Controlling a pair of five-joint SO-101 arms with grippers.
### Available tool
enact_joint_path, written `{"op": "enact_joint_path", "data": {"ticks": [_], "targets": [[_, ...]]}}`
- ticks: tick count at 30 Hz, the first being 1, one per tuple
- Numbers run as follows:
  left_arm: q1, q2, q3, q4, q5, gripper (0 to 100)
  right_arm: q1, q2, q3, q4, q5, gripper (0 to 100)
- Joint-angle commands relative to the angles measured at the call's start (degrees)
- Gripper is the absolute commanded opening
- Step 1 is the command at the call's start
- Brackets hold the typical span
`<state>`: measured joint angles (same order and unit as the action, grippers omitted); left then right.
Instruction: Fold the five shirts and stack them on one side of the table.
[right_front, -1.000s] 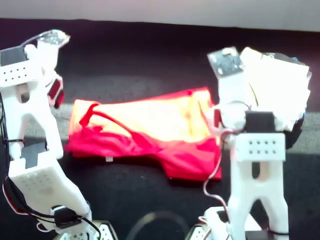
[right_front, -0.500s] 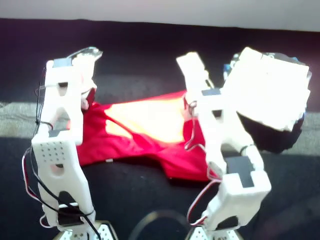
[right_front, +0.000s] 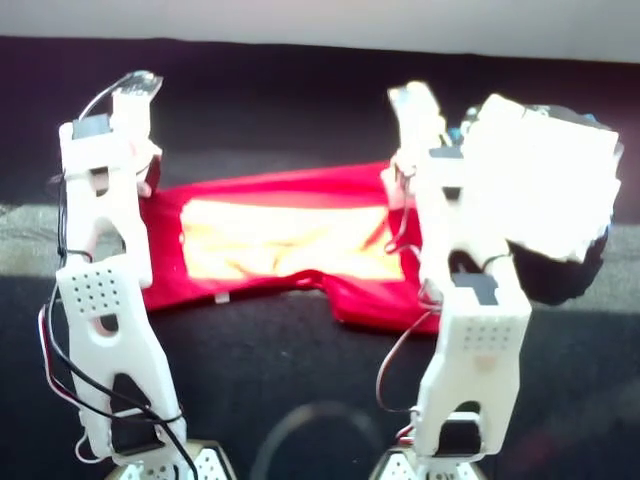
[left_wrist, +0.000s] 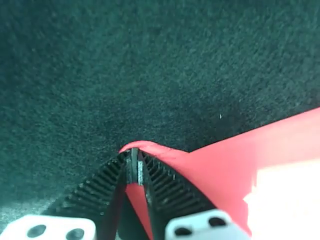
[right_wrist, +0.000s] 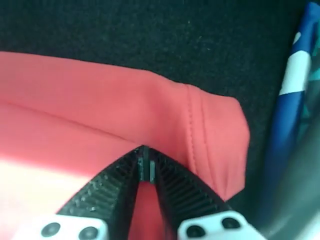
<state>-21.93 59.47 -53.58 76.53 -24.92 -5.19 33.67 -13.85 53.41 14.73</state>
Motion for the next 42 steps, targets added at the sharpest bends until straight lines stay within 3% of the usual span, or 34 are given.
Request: {"op": "enact_joint_path", "data": {"ticks": [1,10,15,20,26,31,38,42], "targets": [[-1.6,1.1,-9.7,4.3,1.8,1,0.0,-0.9,-8.0,5.5,-0.4,0.8],[-1.2,1.3,-31.0,23.9,2.8,1,-3.1,-11.1,-11.2,14.3,-0.5,0.8],[-1.5,-0.1,-31.2,25.5,3.2,1,-3.1,-18.1,-11.2,19.2,-0.5,0.8],[-0.4,-11.6,-14.5,25.5,6.6,1,-3.1,-25.6,-11.2,26.9,-0.5,0.8],[4.5,-31.2,21.2,24.9,6.5,1,-6.5,-31.5,-11.2,38.9,-0.1,0.8],[7.6,-44.9,49.7,9.8,6.5,1,-12.4,-36.4,-6.7,45.9,6.4,0.8],[7.3,-55.1,79.3,-14.7,6.5,1,-14.2,-43.3,22.3,39.6,19.1,1.5],[7.3,-54.6,84.8,-22.4,6.6,1,-14.5,-44.9,37.3,29.9,24.2,17.0]]}}
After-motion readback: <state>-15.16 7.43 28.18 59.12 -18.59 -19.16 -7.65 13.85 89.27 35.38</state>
